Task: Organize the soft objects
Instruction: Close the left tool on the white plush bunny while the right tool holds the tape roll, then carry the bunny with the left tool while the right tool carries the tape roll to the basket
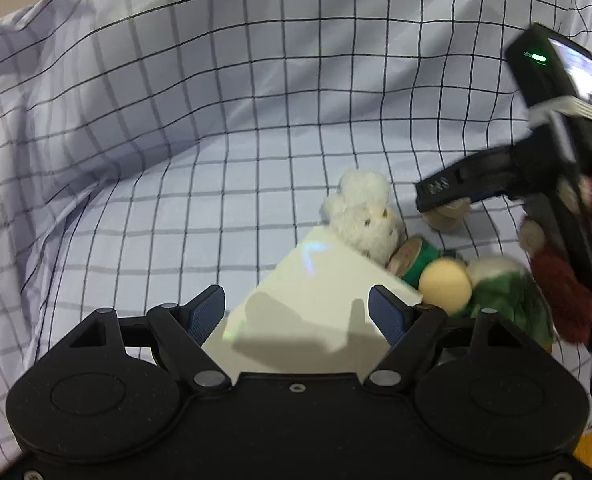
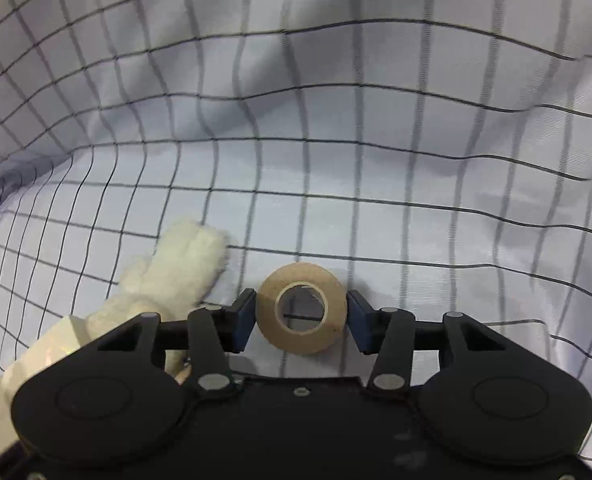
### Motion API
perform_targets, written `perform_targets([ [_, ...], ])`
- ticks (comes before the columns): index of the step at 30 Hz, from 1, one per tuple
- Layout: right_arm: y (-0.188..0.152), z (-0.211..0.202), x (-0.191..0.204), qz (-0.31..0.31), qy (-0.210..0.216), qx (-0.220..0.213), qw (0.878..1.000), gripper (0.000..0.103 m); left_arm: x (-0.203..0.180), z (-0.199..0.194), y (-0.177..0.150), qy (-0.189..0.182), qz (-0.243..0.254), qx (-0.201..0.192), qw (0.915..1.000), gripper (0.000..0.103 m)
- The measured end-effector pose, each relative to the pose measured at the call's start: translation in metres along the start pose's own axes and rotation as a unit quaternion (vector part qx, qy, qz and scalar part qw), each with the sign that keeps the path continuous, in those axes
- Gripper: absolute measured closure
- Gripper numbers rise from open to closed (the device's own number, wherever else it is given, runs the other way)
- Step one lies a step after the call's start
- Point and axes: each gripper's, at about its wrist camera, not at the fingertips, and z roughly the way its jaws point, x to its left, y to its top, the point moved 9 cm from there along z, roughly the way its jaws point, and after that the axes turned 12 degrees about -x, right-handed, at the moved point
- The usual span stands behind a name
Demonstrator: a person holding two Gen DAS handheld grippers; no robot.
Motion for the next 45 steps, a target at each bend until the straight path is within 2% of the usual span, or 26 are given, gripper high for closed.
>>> perform_targets([
  [8,0.005,-0.006,-0.035,0.013,-0.026,-0.016,0.999,0.056,-0.025,0.049,0.028,-0.012,0.005,0.038,0.9992,0.028],
  [13,-0.003,-0.007,-0.047,0.02,-0.032,-0.014,0.999,0.056,-0.04,0.079,0.022,-0.023,0.017,0.081,0.9963,0.028],
  [23,-0.011,0.001,-0.058,0.026,-0.035,-0.009,0.999,0.055,-0.056,0.115,0.014,-0.014,0.045,0.114,0.9924,0.029],
  [26,-0.012,0.001,-0.059,0.022,-0.035,-0.01,0.999,0.055,-0.057,0.119,0.015,-0.027,0.03,0.121,0.9918,0.034],
  [27,-0.012,0.001,-0.059,0.022,-0.036,-0.01,0.999,0.055,-0.056,0.119,0.015,-0.029,0.027,0.122,0.9918,0.038],
  [28,-0.013,0.001,-0.06,0.021,-0.037,-0.011,0.999,0.055,-0.055,0.12,0.017,-0.03,0.025,0.118,0.9922,0.048],
  [29,-0.013,0.001,-0.06,0.021,-0.038,-0.012,0.999,0.055,-0.054,0.12,0.017,-0.038,0.019,0.118,0.9922,0.051],
  [36,-0.012,0.0,-0.057,0.027,-0.04,-0.017,0.999,0.055,-0.04,0.116,0.021,-0.045,-0.009,0.102,0.9937,0.054],
  [45,-0.001,-0.02,-0.065,0.044,-0.04,-0.04,0.997,0.055,-0.012,0.088,0.043,-0.033,-0.052,0.05,0.9968,0.054],
])
